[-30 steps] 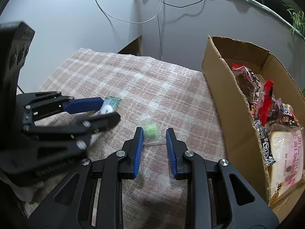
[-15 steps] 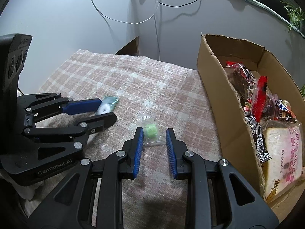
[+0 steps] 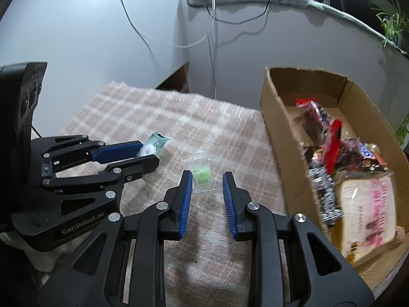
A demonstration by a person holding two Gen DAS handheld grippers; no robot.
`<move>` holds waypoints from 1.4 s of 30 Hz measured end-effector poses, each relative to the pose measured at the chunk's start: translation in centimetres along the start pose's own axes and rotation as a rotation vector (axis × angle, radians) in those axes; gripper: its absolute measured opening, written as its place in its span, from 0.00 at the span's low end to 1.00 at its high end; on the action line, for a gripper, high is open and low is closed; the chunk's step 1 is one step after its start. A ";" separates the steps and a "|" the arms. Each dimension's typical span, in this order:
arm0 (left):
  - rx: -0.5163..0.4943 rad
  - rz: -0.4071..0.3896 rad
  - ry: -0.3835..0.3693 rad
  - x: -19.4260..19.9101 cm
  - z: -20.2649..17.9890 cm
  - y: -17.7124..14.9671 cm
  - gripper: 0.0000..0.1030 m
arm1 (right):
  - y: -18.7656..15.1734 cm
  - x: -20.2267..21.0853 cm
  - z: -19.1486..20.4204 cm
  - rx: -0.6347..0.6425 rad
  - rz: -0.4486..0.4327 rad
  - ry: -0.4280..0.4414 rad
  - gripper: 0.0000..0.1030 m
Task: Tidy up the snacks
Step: 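Grasp the green mint candy with the left tool while the right tool grasps the clear green-candy bag, then carry the green mint candy and clear bag over the box with both tools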
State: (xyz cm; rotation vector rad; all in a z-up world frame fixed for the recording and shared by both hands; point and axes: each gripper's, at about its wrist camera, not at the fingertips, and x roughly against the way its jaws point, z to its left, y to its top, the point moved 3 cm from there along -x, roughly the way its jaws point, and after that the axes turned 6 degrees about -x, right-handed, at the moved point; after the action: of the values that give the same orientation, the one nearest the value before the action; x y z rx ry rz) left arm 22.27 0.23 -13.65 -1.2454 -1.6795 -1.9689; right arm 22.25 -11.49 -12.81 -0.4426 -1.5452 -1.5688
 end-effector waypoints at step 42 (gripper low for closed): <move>-0.084 -0.090 -0.096 -2.1 -10.5 10.3 0.22 | 3.4 9.6 -16.8 -0.280 -0.186 -0.054 0.25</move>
State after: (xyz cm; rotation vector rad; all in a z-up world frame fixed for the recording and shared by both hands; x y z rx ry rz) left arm 26.06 -12.88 -7.85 -1.3352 -1.7430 -2.0831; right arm 24.77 -29.83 -6.21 -0.5108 -1.4448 -1.9435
